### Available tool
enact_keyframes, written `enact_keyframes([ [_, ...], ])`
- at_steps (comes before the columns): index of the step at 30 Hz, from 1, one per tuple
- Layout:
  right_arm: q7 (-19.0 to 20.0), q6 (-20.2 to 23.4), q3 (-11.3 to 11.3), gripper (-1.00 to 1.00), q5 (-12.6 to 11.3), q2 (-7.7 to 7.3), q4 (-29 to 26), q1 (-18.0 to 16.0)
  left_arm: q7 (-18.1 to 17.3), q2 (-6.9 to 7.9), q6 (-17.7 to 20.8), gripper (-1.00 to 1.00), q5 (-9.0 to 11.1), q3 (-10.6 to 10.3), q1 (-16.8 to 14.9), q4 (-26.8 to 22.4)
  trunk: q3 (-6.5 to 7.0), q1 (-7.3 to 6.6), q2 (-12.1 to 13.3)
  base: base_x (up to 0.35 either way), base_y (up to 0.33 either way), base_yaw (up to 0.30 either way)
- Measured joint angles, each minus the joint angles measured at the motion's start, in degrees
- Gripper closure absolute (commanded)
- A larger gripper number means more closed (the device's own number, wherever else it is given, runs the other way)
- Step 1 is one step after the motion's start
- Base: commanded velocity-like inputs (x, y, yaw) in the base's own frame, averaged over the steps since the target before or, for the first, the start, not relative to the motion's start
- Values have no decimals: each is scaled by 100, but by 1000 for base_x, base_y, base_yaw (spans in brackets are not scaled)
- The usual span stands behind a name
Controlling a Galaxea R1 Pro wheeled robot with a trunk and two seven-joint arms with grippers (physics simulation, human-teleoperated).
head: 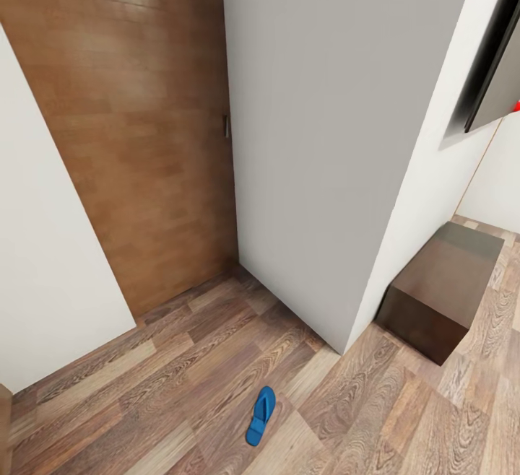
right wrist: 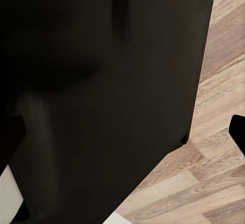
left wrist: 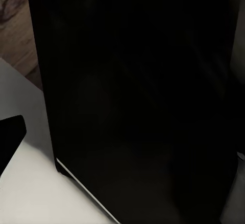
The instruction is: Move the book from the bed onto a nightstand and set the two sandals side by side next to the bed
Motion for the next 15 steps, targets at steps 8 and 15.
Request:
enact_keyframes([
  [8, 0, 0, 0, -100, 0, 0, 0, 0, 3, 0, 0, -100, 0, 1, 0, -14, -1, 0, 0, 1, 2, 4],
  [15, 0, 1, 0, -100, 0, 6, -1, 0, -1, 0, -1, -100, 0, 1, 1, -28, -16, 0, 0, 0, 0, 96],
])
